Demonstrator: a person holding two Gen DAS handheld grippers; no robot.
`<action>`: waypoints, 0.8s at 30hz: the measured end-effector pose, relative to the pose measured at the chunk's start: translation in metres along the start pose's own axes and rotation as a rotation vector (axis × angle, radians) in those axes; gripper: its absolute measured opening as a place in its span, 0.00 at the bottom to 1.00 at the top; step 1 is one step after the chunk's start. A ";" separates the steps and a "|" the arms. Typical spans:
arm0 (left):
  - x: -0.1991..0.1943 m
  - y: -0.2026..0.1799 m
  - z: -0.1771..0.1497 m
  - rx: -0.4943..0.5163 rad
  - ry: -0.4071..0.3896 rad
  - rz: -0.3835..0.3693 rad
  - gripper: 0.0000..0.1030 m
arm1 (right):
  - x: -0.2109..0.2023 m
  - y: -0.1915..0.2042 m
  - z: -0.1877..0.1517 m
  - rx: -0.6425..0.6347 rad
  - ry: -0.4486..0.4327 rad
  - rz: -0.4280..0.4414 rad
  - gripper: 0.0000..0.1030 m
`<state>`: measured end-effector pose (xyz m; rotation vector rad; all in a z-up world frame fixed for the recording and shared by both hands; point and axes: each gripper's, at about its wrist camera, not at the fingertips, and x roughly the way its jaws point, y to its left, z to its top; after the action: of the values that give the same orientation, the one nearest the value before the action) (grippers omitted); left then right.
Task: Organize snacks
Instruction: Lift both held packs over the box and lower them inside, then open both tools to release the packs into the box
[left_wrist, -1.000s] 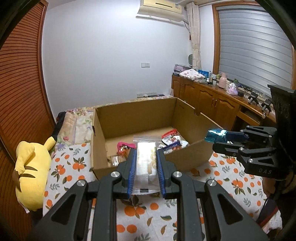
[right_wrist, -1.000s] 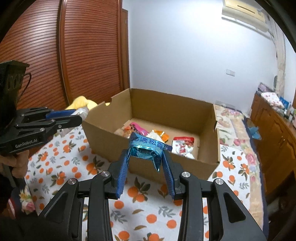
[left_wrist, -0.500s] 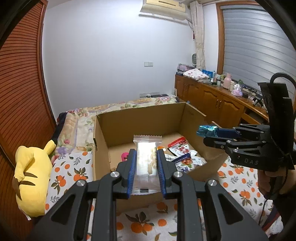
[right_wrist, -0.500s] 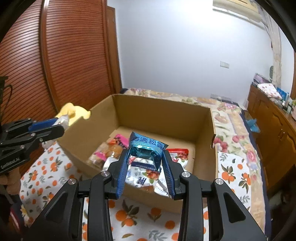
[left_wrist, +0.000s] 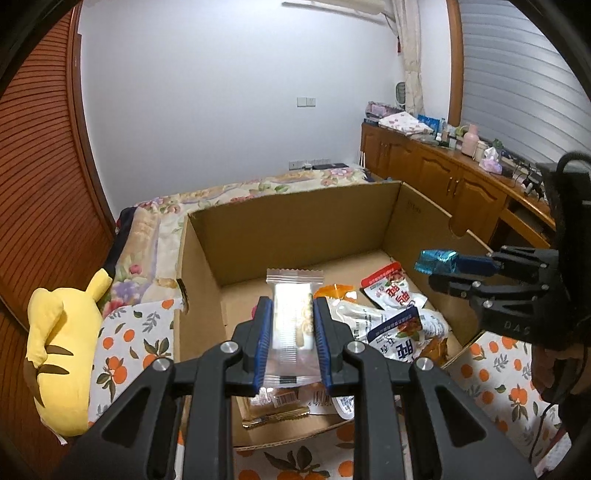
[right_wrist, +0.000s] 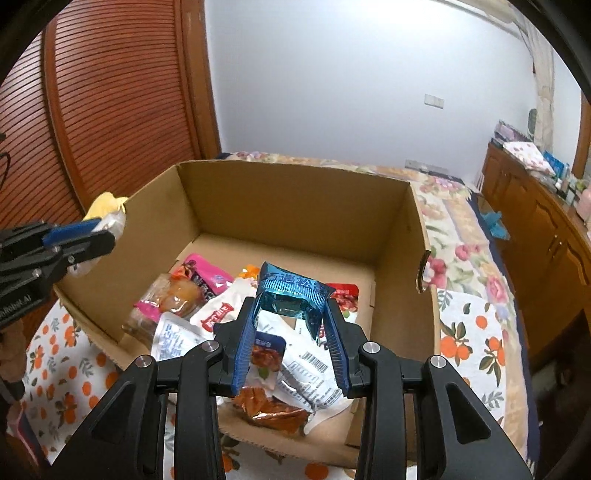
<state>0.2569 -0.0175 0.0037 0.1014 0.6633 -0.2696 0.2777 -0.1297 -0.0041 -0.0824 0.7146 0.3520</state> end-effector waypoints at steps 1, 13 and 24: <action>0.001 0.000 0.000 0.003 0.002 0.003 0.21 | 0.001 -0.001 0.000 0.004 0.000 0.002 0.36; -0.009 -0.001 -0.004 -0.009 -0.023 -0.005 0.34 | 0.000 0.005 -0.002 0.016 -0.007 0.011 0.46; -0.043 -0.018 -0.021 0.005 -0.063 -0.008 0.39 | -0.030 0.015 -0.018 0.046 -0.072 0.030 0.51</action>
<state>0.2067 -0.0212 0.0137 0.0945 0.6007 -0.2812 0.2407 -0.1280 0.0026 -0.0150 0.6531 0.3652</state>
